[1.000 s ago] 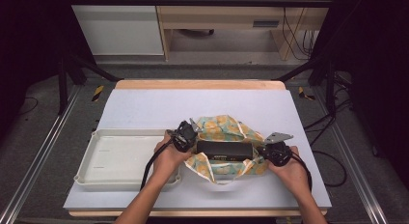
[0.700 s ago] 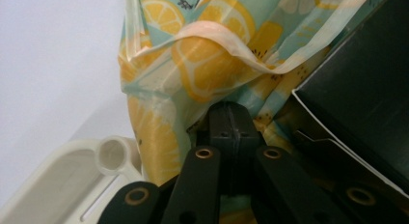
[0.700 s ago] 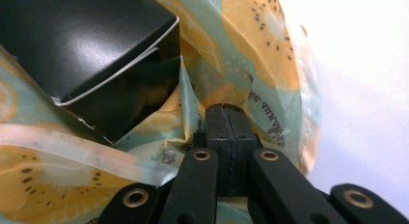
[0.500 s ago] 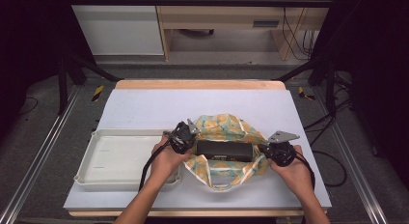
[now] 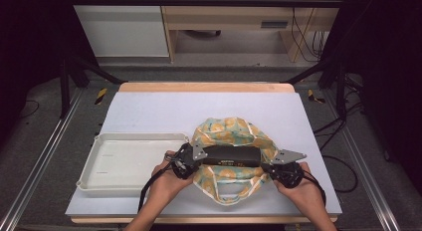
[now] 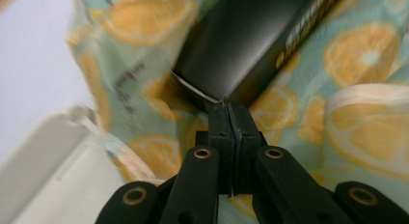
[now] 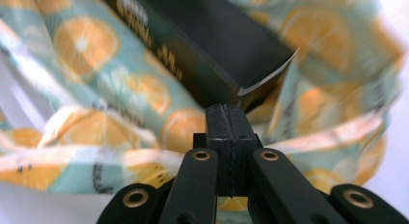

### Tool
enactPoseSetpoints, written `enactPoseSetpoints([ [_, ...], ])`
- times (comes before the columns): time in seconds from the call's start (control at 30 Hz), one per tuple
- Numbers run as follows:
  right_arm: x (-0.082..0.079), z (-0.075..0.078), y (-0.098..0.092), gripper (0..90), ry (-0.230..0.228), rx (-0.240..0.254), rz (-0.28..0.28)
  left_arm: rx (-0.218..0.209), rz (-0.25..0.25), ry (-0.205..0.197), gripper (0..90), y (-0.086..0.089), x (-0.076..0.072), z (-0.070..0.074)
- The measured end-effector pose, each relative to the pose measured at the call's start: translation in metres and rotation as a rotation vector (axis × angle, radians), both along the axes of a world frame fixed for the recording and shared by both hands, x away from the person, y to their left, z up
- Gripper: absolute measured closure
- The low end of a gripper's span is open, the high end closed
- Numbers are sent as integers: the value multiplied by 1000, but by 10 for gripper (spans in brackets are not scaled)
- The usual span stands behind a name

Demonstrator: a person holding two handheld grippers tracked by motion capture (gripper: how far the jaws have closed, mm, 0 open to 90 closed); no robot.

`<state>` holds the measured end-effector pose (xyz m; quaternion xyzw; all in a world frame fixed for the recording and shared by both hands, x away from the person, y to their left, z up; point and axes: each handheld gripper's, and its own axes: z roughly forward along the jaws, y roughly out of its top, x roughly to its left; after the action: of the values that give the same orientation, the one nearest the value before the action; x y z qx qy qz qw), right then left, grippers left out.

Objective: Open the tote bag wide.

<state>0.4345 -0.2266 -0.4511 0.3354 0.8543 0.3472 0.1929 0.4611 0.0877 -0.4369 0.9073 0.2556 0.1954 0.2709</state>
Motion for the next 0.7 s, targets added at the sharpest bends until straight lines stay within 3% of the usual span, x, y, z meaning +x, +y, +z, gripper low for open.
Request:
enactPoseSetpoints([
  [0.1, 1, -9, 0, 900, 30, -23, 5, 54, -6, 19, 896, -3, -1, -9],
  [0.23, 3, -16, -2, 900, 52, -73, 0, 80, -11, 36, 896, -4, -1, -18],
  [0.27, 3, -16, -3, 900, 53, -65, 1, 82, -10, 35, 896, -4, -1, -19],
  [0.43, 6, 9, -4, 900, -36, 0, 3, 80, -9, 27, 899, -4, -1, -19],
  [0.53, 18, 25, -1, 900, -87, 18, 2, 83, -14, 30, 899, -5, -1, -20],
  [0.7, 50, 29, 4, 900, -81, 26, -15, 78, -14, 28, 900, -5, -1, -20],
])
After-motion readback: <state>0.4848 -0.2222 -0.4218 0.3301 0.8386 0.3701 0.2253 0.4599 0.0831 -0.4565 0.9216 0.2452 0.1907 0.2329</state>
